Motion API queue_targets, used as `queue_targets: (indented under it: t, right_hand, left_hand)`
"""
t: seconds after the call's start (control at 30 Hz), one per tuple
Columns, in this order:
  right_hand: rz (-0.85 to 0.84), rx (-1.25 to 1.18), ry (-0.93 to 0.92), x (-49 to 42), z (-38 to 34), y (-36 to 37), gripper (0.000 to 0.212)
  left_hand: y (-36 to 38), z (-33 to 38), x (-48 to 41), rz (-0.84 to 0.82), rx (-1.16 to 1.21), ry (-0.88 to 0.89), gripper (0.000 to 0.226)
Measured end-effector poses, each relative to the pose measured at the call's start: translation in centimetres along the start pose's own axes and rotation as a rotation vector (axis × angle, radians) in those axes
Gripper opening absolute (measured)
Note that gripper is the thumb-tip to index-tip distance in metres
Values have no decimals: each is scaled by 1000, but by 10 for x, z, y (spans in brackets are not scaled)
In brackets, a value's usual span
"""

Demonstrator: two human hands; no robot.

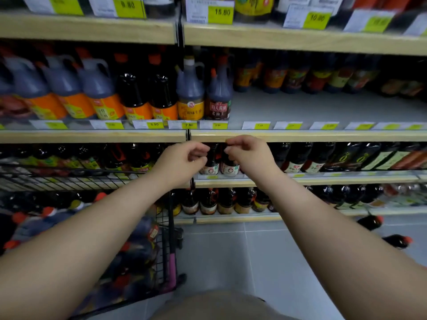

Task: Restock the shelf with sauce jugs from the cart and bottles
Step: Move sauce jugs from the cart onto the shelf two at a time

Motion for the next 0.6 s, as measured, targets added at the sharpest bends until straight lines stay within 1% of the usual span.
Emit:
queue_targets:
  t: [0.17,0.33,0.47,0.6]
  right_hand:
    - [-37,41,-78,59,-16,-8,13]
    - [-63,41,-127,123,-23,-10,13]
    - [-124,1,-125,178,-16,1,13]
    - [-172,-17,-119,220,-11,27,15]
  left_hand:
    - [-15,14,54,27,51,12,25]
    - [-18,25,119,76,112,-2,23]
    - [-22,27,181,132,124,-11,21]
    - [-39,16,250,230,155,-72,22]
Point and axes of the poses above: each hand's wrist, its own x-axis away from the middle knuckle, its own y-axis out of the palm, z = x × y, the point moved 7 cm from there along -x, towards the middle knuckle, and after that the axes turned 11 degrees about x, right-handed, at the moved point
